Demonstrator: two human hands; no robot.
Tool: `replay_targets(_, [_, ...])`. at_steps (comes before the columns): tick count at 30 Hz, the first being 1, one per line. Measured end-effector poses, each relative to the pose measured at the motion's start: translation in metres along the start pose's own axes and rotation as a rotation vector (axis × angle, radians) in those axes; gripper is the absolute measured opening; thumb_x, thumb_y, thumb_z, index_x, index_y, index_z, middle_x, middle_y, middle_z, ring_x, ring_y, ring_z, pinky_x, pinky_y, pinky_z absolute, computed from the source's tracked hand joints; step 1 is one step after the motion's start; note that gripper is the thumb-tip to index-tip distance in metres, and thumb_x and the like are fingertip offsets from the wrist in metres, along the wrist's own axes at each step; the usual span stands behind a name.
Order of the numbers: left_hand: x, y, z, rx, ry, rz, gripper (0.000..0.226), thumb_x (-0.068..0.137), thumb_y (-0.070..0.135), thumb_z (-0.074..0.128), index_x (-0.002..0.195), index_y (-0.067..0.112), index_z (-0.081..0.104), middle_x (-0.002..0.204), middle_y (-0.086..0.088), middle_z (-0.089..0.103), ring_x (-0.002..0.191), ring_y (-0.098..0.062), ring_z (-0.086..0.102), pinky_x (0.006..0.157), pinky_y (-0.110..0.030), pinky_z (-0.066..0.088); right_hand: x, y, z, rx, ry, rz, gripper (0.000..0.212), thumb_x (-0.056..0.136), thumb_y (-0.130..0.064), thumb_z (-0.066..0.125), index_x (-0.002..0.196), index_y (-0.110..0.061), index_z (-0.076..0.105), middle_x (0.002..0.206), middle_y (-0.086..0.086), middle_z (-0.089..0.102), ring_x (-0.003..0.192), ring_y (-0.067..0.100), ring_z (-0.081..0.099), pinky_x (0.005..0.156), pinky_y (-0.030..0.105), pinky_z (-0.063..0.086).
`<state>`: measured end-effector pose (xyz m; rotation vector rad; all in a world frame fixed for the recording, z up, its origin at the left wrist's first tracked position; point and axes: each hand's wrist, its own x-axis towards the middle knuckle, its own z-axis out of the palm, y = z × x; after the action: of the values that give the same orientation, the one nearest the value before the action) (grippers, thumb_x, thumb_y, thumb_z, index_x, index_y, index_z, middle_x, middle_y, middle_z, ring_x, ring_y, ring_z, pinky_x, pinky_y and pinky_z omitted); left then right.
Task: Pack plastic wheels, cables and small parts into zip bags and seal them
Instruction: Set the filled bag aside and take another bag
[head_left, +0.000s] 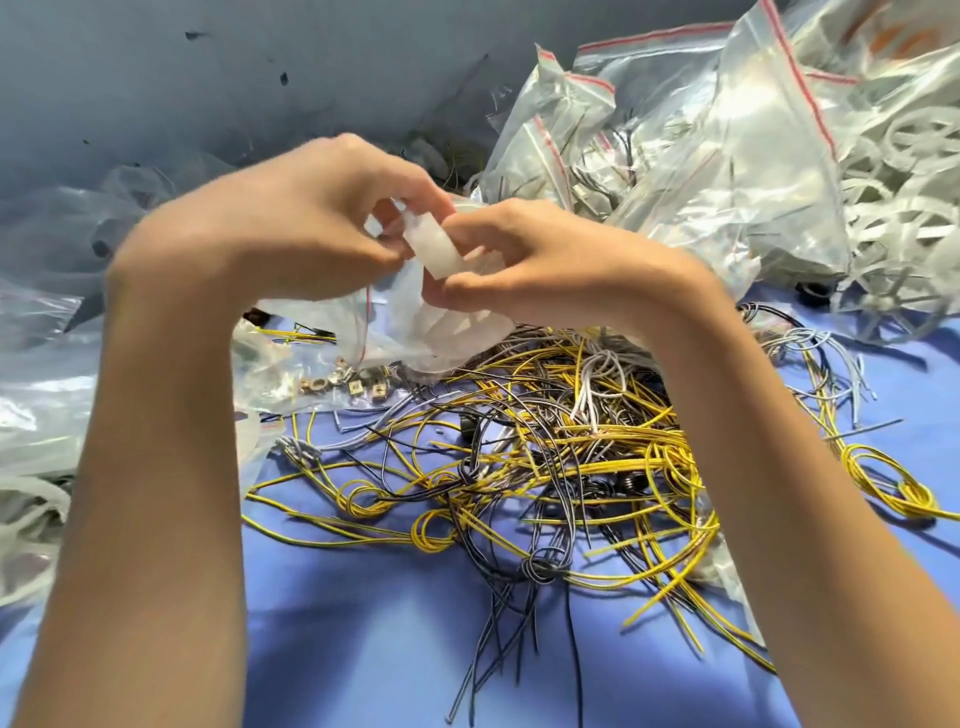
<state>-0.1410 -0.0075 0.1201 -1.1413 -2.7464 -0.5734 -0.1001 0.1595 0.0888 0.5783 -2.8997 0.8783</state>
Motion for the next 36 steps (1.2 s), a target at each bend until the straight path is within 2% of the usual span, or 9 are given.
replay_targets(3, [-0.002, 0.004, -0.002, -0.027, -0.023, 0.003, 0.045, 0.077, 0.002, 0.051, 0.102, 0.035, 0.069, 0.087, 0.006, 0.064, 0.048, 0.01, 0.048, 0.047, -0.001, 0.033, 0.004, 0.006, 0.006, -0.19, -0.002, 0.051, 0.03, 0.093, -0.043, 0.053, 0.108, -0.017, 0.059, 0.1, 0.002, 0.059, 0.088, 0.017, 0.052, 0.067, 0.03, 0.034])
replay_targets(6, [0.001, 0.006, 0.002, -0.018, -0.061, -0.005, 0.042, 0.077, 0.008, 0.052, 0.103, 0.037, 0.068, 0.093, 0.005, 0.063, 0.056, 0.01, 0.052, 0.052, -0.002, 0.034, 0.005, 0.01, 0.011, -0.271, -0.054, 0.057, 0.04, 0.093, -0.043, 0.054, 0.129, -0.026, 0.054, 0.128, 0.002, 0.054, 0.112, 0.017, 0.048, 0.074, 0.022, 0.03])
replay_targets(10, [0.0, 0.015, 0.002, -0.044, -0.06, 0.036, 0.048, 0.065, 0.022, 0.045, 0.106, 0.035, 0.067, 0.097, 0.006, 0.064, 0.08, 0.001, 0.06, 0.075, -0.023, 0.049, 0.004, 0.005, 0.007, -0.16, -0.027, -0.007, 0.041, 0.091, -0.039, 0.059, 0.131, -0.032, 0.054, 0.137, -0.004, 0.048, 0.113, 0.009, 0.045, 0.077, 0.014, 0.028])
replay_targets(13, [-0.002, 0.016, -0.003, -0.103, -0.003, 0.074, 0.049, 0.068, 0.01, 0.048, 0.109, 0.029, 0.067, 0.089, 0.005, 0.058, 0.053, 0.008, 0.052, 0.049, -0.006, 0.037, 0.006, 0.001, 0.006, -0.164, 0.042, -0.052, 0.049, 0.095, -0.035, 0.054, 0.141, -0.021, 0.045, 0.148, -0.003, 0.038, 0.129, 0.01, 0.034, 0.086, 0.006, 0.022])
replay_targets(15, [-0.004, 0.017, -0.004, -0.117, 0.016, 0.077, 0.054, 0.071, -0.001, 0.048, 0.108, 0.033, 0.066, 0.088, 0.005, 0.056, 0.044, -0.001, 0.045, 0.041, -0.008, 0.032, 0.009, 0.003, 0.009, -0.226, 0.024, -0.027, 0.054, 0.097, -0.036, 0.048, 0.147, -0.022, 0.033, 0.154, -0.001, 0.028, 0.138, 0.013, 0.026, 0.099, 0.01, 0.018])
replay_targets(19, [-0.004, 0.019, -0.002, -0.025, -0.003, 0.064, 0.056, 0.071, -0.005, 0.048, 0.106, 0.035, 0.067, 0.088, 0.008, 0.058, 0.051, 0.009, 0.049, 0.048, -0.004, 0.033, 0.012, 0.007, 0.015, -0.268, -0.049, 0.075, 0.058, 0.097, -0.045, 0.044, 0.149, -0.026, 0.025, 0.154, 0.007, 0.023, 0.139, 0.024, 0.029, 0.106, 0.03, 0.029])
replay_targets(24, [-0.007, 0.017, -0.006, -0.117, -0.03, 0.053, 0.058, 0.059, 0.015, 0.042, 0.105, 0.042, 0.065, 0.094, 0.009, 0.061, 0.044, -0.003, 0.042, 0.039, -0.008, 0.029, 0.012, 0.002, 0.013, -0.226, 0.052, -0.026, 0.056, 0.093, -0.034, 0.054, 0.145, -0.023, 0.037, 0.152, 0.008, 0.031, 0.138, 0.018, 0.027, 0.104, 0.018, 0.021])
replay_targets(30, [-0.01, 0.017, -0.007, -0.104, -0.132, 0.018, 0.039, 0.069, 0.031, 0.053, 0.104, 0.041, 0.066, 0.09, 0.009, 0.063, 0.049, -0.003, 0.044, 0.043, -0.007, 0.03, 0.012, 0.005, 0.022, -0.325, -0.04, 0.061, 0.053, 0.092, -0.033, 0.054, 0.142, -0.031, 0.039, 0.151, 0.009, 0.025, 0.132, 0.026, 0.038, 0.107, 0.032, 0.036])
replay_targets(36, [-0.013, 0.013, -0.011, -0.15, -0.05, 0.031, 0.041, 0.073, 0.017, 0.05, 0.107, 0.034, 0.067, 0.09, 0.003, 0.063, 0.041, 0.005, 0.044, 0.04, -0.002, 0.028, 0.015, -0.005, 0.024, -0.32, -0.008, -0.05, 0.047, 0.089, -0.031, 0.06, 0.134, -0.025, 0.049, 0.145, 0.008, 0.036, 0.132, 0.025, 0.037, 0.107, 0.034, 0.033])
